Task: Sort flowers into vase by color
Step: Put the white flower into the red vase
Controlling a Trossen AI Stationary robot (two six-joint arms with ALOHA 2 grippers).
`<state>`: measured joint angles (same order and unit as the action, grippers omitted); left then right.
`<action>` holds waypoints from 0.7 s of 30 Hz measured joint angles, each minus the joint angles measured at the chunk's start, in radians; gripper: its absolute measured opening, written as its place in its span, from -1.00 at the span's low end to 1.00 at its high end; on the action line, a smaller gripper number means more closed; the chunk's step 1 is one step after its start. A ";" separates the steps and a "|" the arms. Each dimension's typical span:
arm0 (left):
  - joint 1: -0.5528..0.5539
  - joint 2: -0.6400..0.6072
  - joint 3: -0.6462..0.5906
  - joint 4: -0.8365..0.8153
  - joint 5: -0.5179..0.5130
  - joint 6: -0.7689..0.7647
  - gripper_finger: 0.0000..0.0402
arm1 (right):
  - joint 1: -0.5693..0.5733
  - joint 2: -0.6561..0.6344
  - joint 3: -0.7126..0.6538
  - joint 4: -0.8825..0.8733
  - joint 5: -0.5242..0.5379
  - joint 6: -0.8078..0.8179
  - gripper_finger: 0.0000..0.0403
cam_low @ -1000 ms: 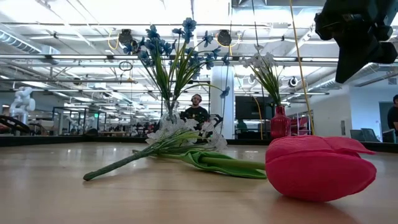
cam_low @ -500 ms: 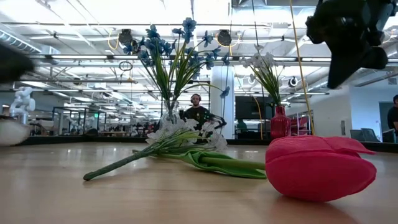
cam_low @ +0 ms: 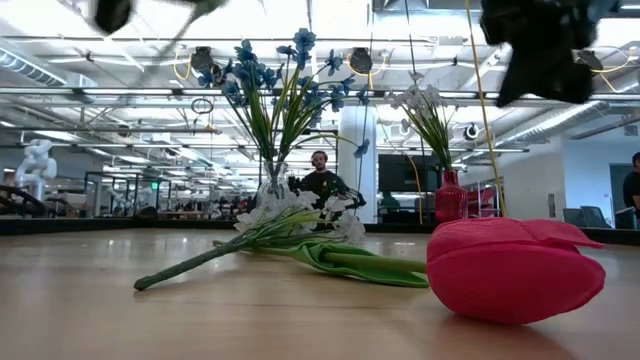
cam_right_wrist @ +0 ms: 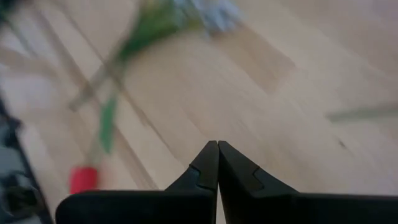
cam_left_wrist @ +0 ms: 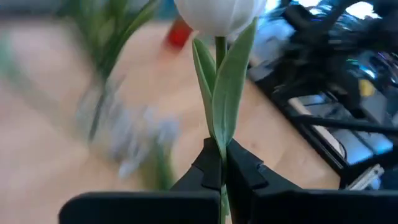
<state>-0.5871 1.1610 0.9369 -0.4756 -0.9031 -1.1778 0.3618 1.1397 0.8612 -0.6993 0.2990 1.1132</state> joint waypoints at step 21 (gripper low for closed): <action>0.492 0.202 0.131 0.730 0.924 0.826 -0.99 | -0.067 0.008 0.001 1.100 0.175 -0.696 -0.56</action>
<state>-0.0952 1.3627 1.0677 0.2546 0.0208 -0.3523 0.2946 1.1472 0.8623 0.4006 0.4737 0.4171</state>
